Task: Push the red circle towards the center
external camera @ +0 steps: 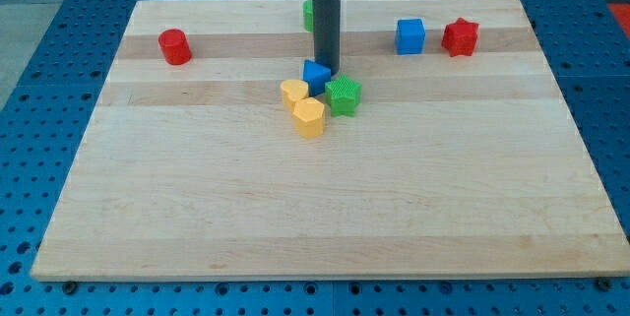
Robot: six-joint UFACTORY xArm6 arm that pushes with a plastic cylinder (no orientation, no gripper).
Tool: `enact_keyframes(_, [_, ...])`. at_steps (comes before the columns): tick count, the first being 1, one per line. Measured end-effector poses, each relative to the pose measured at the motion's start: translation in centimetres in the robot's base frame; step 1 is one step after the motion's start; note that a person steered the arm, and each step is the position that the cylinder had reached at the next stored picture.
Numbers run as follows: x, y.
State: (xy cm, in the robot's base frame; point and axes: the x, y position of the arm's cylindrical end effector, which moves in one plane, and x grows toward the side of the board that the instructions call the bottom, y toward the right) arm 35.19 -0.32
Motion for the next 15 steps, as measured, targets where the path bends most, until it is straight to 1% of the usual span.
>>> enact_keyframes(1, [-0.7,0.0])
enact_keyframes(2, [-2.9,-1.6])
enact_keyframes(3, [-4.9,-5.6])
enact_keyframes(7, [-10.6,-21.3])
enact_keyframes(8, [-10.6,-26.1])
enact_keyframes(9, [-6.4,-29.4])
enact_keyframes(10, [-4.5,-27.2])
enact_keyframes(12, [-3.7,-23.2])
enact_keyframes(13, [-3.4,-20.0])
enact_keyframes(14, [-1.9,-17.6])
enact_keyframes(15, [-1.8,-18.7])
